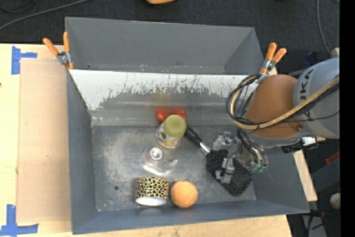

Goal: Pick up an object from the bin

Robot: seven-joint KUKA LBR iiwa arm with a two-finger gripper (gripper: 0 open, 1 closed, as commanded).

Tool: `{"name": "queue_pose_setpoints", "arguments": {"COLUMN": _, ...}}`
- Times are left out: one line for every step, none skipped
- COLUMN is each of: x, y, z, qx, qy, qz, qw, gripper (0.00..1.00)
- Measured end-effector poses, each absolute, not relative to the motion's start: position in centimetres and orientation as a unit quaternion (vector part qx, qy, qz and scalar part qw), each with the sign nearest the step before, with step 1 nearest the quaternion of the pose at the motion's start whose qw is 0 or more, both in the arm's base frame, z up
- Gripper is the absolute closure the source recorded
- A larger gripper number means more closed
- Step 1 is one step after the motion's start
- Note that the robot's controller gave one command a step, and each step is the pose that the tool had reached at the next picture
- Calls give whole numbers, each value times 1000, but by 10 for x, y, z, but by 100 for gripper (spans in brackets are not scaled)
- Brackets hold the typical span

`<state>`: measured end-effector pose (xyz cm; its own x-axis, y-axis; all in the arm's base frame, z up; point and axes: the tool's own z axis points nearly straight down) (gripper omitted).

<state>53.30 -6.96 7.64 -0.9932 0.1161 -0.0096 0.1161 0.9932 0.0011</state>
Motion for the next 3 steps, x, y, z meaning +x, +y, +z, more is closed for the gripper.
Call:
{"name": "queue_pose_setpoints", "arguments": {"x": 533, "y": -70, "z": 76, "qx": 58, "qy": 998, "qz": 0, "qw": 5, "gripper": 100}}
{"name": "queue_pose_setpoints", "arguments": {"x": 533, "y": -70, "z": 76, "qx": 58, "qy": 998, "qz": 0, "qw": 5, "gripper": 100}}
{"name": "queue_pose_setpoints", "arguments": {"x": 533, "y": -70, "z": 76, "qx": 58, "qy": 998, "qz": 0, "qw": 5, "gripper": 100}}
